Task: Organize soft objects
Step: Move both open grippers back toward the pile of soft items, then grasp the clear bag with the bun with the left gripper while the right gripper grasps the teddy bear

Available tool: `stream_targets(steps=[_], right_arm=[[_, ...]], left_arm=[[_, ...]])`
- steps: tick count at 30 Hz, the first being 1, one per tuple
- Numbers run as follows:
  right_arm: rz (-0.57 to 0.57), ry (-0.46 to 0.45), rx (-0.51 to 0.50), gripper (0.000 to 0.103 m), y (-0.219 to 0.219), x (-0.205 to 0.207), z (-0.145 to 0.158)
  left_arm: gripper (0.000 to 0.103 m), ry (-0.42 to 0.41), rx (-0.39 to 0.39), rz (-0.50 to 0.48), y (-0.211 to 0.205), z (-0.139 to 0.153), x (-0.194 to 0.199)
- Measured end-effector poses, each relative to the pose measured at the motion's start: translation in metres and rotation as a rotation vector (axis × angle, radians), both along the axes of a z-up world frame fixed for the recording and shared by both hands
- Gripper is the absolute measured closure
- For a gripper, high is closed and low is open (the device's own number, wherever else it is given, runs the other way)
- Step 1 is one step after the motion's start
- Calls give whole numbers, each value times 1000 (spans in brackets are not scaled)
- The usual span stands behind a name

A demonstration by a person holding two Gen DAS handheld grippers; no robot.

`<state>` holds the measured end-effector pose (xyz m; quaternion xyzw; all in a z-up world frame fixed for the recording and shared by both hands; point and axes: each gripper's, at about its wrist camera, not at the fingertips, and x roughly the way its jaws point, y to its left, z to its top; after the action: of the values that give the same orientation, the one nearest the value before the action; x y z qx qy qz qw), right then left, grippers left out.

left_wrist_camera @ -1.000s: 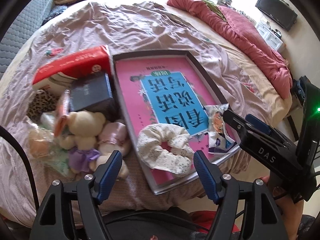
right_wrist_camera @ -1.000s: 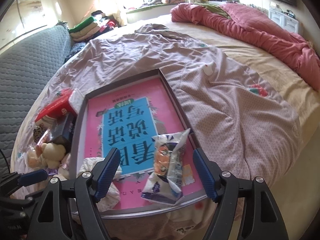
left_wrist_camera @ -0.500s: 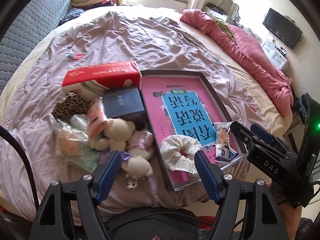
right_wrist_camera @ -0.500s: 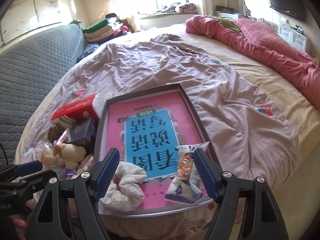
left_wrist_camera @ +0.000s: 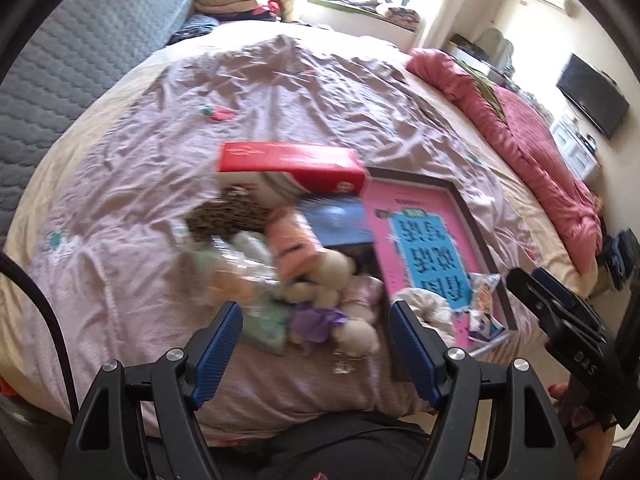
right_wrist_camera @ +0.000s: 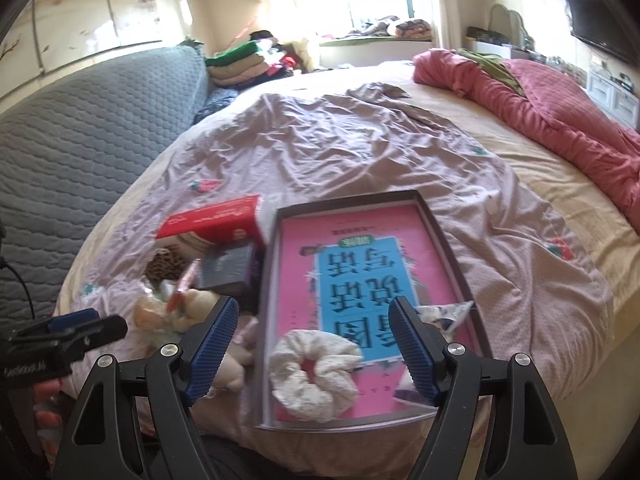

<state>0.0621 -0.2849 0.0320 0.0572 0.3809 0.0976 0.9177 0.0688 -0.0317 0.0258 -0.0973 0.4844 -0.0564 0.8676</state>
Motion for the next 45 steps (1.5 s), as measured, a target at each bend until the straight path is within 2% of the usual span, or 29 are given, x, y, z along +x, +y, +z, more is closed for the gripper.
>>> stream_targets(steps=[3, 9, 15, 24, 29, 41, 45], right_arm=[[33, 2, -2, 24, 14, -1, 2], [95, 14, -13, 24, 42, -1, 0], [155, 41, -21, 24, 70, 2, -10], [219, 116, -43, 24, 99, 7, -37], [227, 148, -49, 24, 107, 15, -51], [238, 197, -123, 24, 129, 60, -93], [228, 222, -112, 24, 128, 77, -106]], left_arm=[[28, 19, -39, 41, 26, -4, -1], [28, 44, -40, 117, 65, -21, -6], [28, 71, -40, 152, 87, -38, -8], [28, 97, -65, 148, 93, -58, -2], [28, 115, -52, 128, 87, -68, 10], [28, 140, -37, 49, 72, -88, 45], [28, 148, -34, 30, 71, -92, 51]])
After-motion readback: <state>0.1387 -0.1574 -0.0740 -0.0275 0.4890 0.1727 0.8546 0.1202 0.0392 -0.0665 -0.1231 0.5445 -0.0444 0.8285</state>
